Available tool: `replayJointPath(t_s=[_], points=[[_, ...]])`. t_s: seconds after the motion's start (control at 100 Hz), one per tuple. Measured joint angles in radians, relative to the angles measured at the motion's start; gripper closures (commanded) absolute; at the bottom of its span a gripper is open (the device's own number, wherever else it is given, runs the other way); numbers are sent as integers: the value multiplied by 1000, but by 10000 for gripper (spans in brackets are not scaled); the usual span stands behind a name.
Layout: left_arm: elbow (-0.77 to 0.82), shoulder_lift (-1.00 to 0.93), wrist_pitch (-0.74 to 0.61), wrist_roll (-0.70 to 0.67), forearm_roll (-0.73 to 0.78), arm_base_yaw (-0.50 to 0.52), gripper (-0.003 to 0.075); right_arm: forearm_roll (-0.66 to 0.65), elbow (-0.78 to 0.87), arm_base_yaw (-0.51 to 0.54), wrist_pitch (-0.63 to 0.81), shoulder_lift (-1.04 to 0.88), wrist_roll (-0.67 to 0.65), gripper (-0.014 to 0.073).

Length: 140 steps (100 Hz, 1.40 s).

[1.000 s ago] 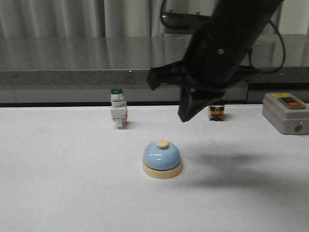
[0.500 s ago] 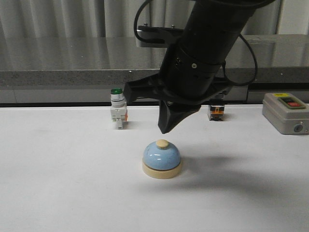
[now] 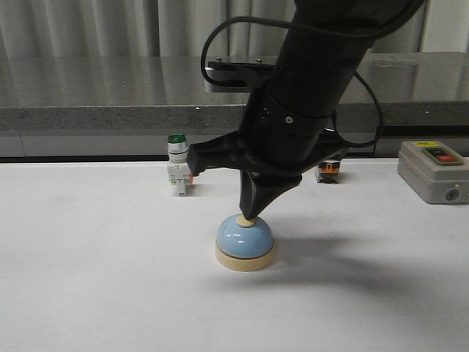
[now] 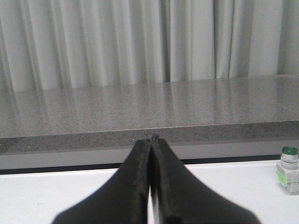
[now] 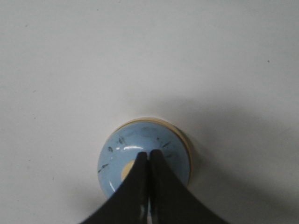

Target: Place and press bell with both arms

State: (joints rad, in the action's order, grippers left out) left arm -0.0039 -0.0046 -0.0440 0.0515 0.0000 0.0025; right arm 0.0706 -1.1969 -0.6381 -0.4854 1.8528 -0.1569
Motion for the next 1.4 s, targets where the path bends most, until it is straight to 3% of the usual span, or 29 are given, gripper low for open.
replayJointPath(t_s=[0.36, 0.67, 1.13, 1.4], points=[[0, 0, 0, 0, 0, 0, 741, -40, 2, 23, -8, -144, 4, 658], [0, 0, 0, 0, 0, 0, 741, -94, 36, 181, -8, -357, 4, 658], [0, 0, 0, 0, 0, 0, 741, -125, 372, 460, 105, -804, 4, 658], [0, 0, 0, 0, 0, 0, 741, -125, 560, 539, 212, -1088, 2, 658]])
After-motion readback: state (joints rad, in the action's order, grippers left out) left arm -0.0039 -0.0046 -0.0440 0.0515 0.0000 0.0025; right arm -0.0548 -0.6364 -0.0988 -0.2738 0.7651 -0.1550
